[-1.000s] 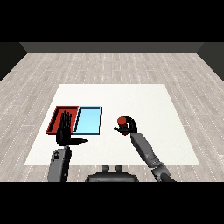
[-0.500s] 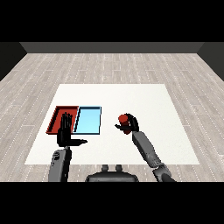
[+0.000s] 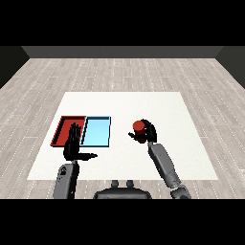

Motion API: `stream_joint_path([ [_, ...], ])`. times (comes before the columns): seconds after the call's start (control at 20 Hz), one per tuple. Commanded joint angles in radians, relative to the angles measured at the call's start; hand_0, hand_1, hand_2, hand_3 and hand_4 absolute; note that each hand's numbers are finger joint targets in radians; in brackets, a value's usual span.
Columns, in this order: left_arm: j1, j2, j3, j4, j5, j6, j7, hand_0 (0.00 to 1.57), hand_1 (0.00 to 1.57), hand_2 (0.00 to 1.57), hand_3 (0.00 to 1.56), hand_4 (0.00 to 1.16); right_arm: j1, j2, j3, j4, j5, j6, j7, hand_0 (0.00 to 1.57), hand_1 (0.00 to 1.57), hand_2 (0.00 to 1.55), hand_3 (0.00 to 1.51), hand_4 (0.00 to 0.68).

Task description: Pick the red can and put it in the red box

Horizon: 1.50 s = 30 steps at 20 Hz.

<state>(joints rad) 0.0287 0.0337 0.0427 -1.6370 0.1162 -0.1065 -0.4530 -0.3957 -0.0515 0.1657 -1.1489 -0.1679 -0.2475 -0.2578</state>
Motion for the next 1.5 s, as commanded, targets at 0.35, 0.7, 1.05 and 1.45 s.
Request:
stream_joint_path([
  [0.35,-0.089,-0.032,-0.153,-0.117,-0.067,0.046,0.224,0.0,0.0,0.0,0.0,0.0,0.181,-0.08,0.011,-0.499,-0.014,0.033,0.087,1.46,1.46,1.42,1.39,0.633],
  [0.7,-0.123,-0.034,-0.243,-0.071,-0.087,0.137,0.24,0.0,0.0,0.0,0.0,0.0,0.046,0.048,0.084,-0.367,0.08,-0.091,0.053,1.44,1.44,1.41,1.38,0.622],
  [1.05,-0.207,-0.034,-0.313,0.059,-0.121,0.218,0.251,0.0,0.0,0.0,0.0,0.0,0.049,0.051,0.098,-0.391,0.062,-0.1,-0.002,1.42,1.42,1.42,1.4,0.63],
  [1.45,-0.262,-0.034,-0.39,0.153,-0.067,0.283,0.272,0.0,0.0,0.0,0.0,0.0,0.022,0.051,0.211,-0.321,0.032,-0.177,-0.072,1.44,1.44,1.44,1.4,0.624],
])
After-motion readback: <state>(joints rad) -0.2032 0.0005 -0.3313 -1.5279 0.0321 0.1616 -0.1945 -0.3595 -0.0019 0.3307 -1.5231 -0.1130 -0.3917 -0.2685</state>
